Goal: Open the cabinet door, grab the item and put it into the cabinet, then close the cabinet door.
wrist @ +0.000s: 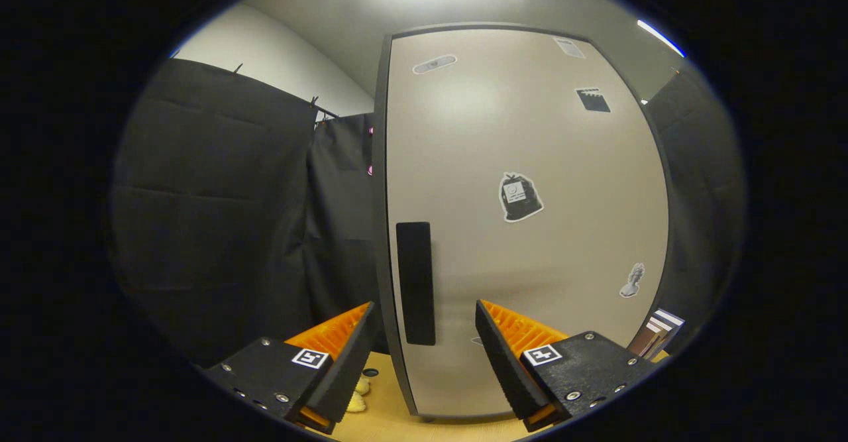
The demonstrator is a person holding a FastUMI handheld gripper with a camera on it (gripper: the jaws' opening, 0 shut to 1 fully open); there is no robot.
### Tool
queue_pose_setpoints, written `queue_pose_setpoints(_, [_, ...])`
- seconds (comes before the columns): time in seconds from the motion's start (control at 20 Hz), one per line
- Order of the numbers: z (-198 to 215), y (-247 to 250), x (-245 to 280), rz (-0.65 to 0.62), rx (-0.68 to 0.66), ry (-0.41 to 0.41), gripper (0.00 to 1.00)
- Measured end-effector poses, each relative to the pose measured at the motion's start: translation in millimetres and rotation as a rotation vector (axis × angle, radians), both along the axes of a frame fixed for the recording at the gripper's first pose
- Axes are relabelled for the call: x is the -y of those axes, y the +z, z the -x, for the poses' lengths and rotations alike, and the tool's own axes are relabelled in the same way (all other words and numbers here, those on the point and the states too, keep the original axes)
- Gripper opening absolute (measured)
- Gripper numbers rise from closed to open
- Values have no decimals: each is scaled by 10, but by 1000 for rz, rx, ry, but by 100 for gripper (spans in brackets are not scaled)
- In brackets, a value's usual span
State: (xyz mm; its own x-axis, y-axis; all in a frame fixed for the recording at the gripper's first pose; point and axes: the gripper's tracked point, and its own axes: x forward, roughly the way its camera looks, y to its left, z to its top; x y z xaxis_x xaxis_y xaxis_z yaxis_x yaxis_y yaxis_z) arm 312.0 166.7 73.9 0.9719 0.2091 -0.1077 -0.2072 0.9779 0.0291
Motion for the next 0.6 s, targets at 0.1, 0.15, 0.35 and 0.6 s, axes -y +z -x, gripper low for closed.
queue_pose_setpoints(0.1, [-156,-105,-22,-1,-38,-9,86])
queue_pose_setpoints(0.15, [-211,-147,-38,-8,-57,-11,81])
queue_pose_setpoints(0.35, [-373,-185,-53,-26,-78,-22,67])
queue_pose_setpoints(0.6, [-371,-196,-144,1,-83,0,30])
